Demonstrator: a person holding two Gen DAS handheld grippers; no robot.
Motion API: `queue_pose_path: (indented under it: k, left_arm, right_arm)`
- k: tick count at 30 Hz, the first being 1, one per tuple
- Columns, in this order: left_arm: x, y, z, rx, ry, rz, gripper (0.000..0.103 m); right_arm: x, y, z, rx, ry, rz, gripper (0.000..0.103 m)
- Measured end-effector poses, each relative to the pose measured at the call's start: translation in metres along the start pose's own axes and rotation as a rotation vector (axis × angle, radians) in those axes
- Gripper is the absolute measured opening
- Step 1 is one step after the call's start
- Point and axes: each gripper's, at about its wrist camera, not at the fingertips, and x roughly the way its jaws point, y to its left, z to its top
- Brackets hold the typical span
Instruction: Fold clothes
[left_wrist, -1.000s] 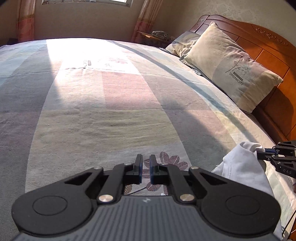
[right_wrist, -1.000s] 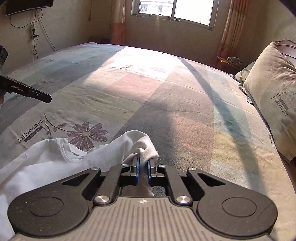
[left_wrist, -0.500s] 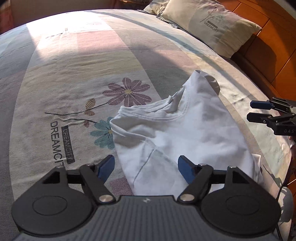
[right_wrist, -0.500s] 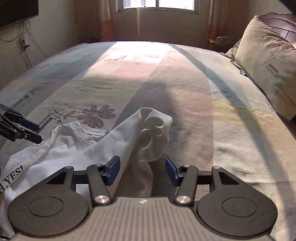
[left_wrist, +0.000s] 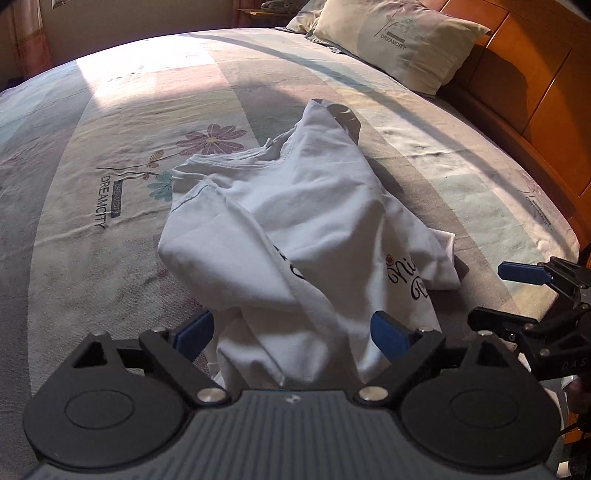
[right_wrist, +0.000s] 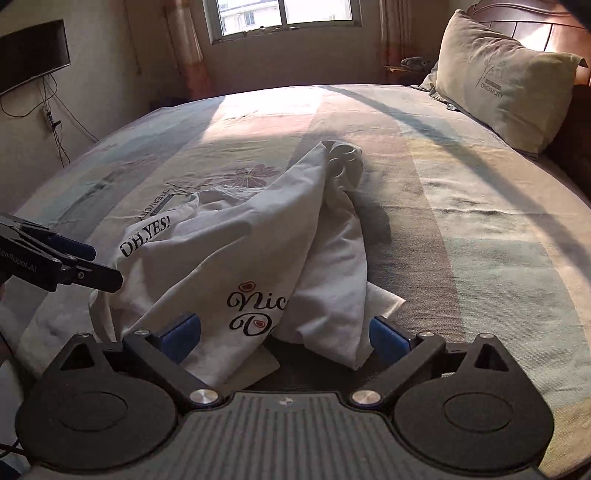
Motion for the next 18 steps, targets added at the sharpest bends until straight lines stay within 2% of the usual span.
queue_pose_path:
  k: [5,7,12,18]
  left_arm:
    - [0.009,-0.018,-0.012,0.096,0.023,0.188,0.092]
    - [0.005,-0.014,-0.016,0.113,0.021,0.225,0.092]
    - [-0.001,0.000,-0.021,0.104,0.040,0.275,0.094]
    - [0.015,0.001,-0.021,0.116,0.077,0.291,0.096]
  right_arm:
    - [-0.016,0.005,-0.017,0.021,-0.003,-0.046,0.100]
    - [-0.026,0.006,-0.021,0.015,-0.021,-0.075,0.103]
    - [-0.028,0.006,-0.021,0.005,-0.016,-0.128,0.103]
    - [-0.009,0.026,-0.015,-0.035,0.011,-0.109,0.103]
